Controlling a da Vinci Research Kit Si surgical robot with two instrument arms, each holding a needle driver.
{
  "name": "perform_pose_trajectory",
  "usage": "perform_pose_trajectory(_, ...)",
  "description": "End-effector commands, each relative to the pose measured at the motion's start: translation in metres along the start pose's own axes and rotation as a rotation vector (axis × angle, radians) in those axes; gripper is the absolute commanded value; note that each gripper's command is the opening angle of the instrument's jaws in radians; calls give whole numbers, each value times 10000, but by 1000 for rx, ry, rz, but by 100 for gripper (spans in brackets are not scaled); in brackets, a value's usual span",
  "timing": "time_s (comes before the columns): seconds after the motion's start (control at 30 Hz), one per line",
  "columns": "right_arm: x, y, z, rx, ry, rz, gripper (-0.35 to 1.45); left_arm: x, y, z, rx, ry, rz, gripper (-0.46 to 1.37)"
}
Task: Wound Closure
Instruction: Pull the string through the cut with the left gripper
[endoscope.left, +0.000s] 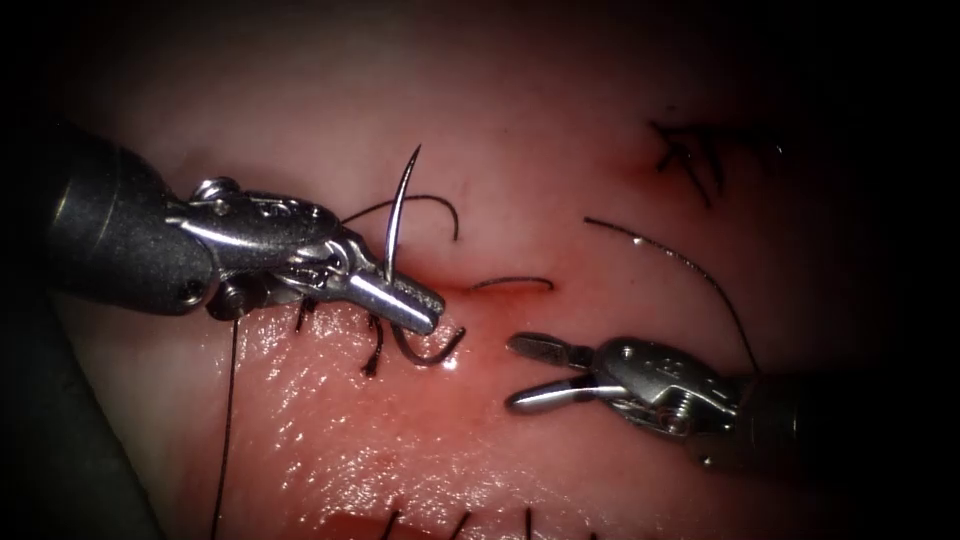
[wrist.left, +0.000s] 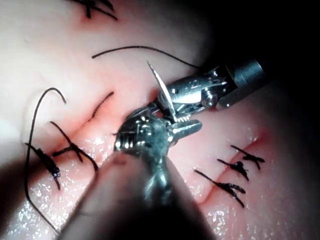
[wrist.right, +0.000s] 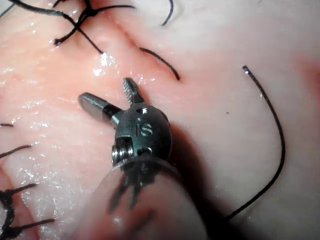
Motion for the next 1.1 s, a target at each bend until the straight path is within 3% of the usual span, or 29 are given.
perform_pose_trajectory(0.03,0,0,0,1,0,0,93,-3,2,-4,17,8,39,-35)
perform_pose_trajectory(0.17,0,0,0,1,0,0,93,-5,11,-15,67,28,185,-35)
perform_pose_trajectory(0.23,0,0,0,1,0,-1,93,-4,15,-19,117,36,312,-35)
perform_pose_trajectory(0.27,-1,0,0,1,0,-1,93,-4,16,-19,121,38,323,-35)
perform_pose_trajectory(0.3,-1,1,0,1,0,-1,92,-4,18,-21,159,45,416,-35)
perform_pose_trajectory(0.57,-2,1,1,1,0,-1,91,-1,24,-26,272,86,677,-35)
perform_pose_trajectory(0.6,-2,1,1,1,0,-1,89,6,24,-31,298,93,756,-35)
perform_pose_trajectory(0.77,-3,3,1,0,0,-2,88,27,26,-47,379,123,867,-35)
perform_pose_trajectory(1.1,-4,5,2,0,0,-3,85,55,31,-76,476,186,985,-35)
